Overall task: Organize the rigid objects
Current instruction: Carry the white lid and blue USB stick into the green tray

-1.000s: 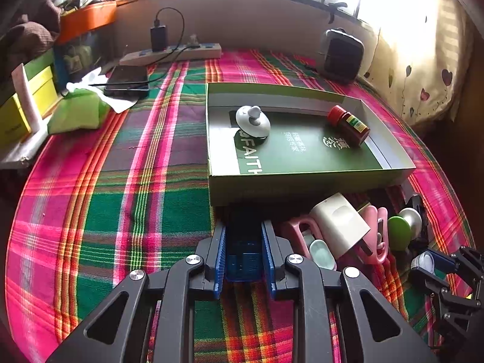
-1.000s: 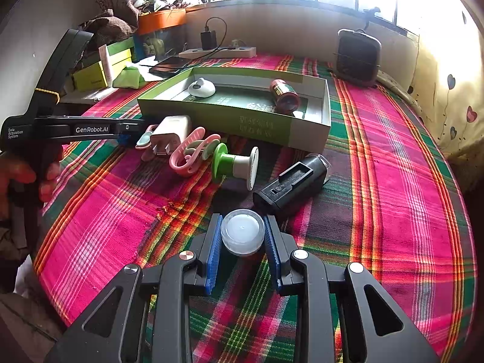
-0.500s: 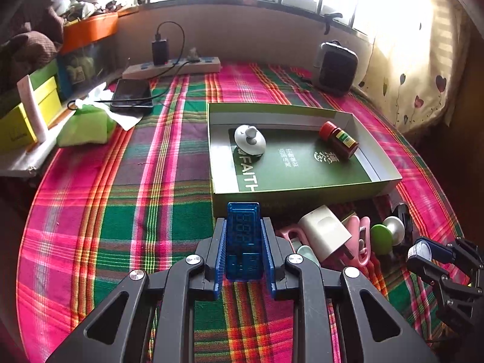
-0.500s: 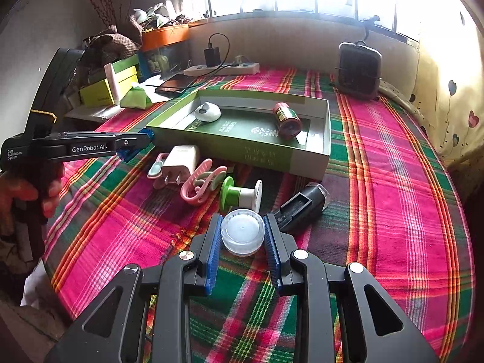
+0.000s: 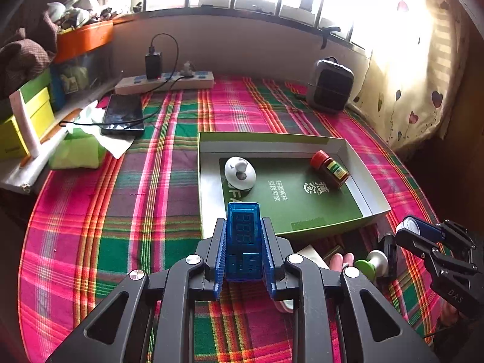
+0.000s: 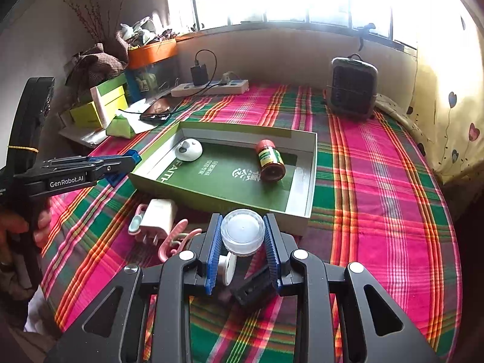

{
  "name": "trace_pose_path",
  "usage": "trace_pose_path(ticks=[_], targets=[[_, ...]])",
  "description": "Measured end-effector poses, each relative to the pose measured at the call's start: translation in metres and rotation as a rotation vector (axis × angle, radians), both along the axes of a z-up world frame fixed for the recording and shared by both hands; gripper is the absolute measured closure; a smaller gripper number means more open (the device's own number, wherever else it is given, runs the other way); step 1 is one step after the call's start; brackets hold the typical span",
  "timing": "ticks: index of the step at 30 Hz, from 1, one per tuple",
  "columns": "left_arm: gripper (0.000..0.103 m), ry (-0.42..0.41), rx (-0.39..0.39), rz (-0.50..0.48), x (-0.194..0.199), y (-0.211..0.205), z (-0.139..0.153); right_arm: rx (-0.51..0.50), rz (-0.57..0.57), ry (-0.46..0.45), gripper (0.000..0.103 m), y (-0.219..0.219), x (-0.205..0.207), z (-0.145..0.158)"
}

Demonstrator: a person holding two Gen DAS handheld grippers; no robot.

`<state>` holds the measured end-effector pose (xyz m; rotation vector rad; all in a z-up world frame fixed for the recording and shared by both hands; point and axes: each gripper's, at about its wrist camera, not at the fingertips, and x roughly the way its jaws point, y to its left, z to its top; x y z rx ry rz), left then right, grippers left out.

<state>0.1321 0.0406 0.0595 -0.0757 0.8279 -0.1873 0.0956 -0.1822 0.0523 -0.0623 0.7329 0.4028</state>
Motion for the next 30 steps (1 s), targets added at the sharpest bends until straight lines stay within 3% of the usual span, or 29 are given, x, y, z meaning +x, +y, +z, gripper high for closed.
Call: trace_pose_path(ticks=[21,30], targets=[[0.082,0.043,-0.019,-0.01,0.045,-0.005,-0.013,0.006,0.05,0.097,0.074,0.038,0.104,-0.009],[0.082,0.069,-0.009,-0.015,0.057,-0.008,-0.024,-0.049,0.08,0.136,0.074,0.063,0.137,-0.02]])
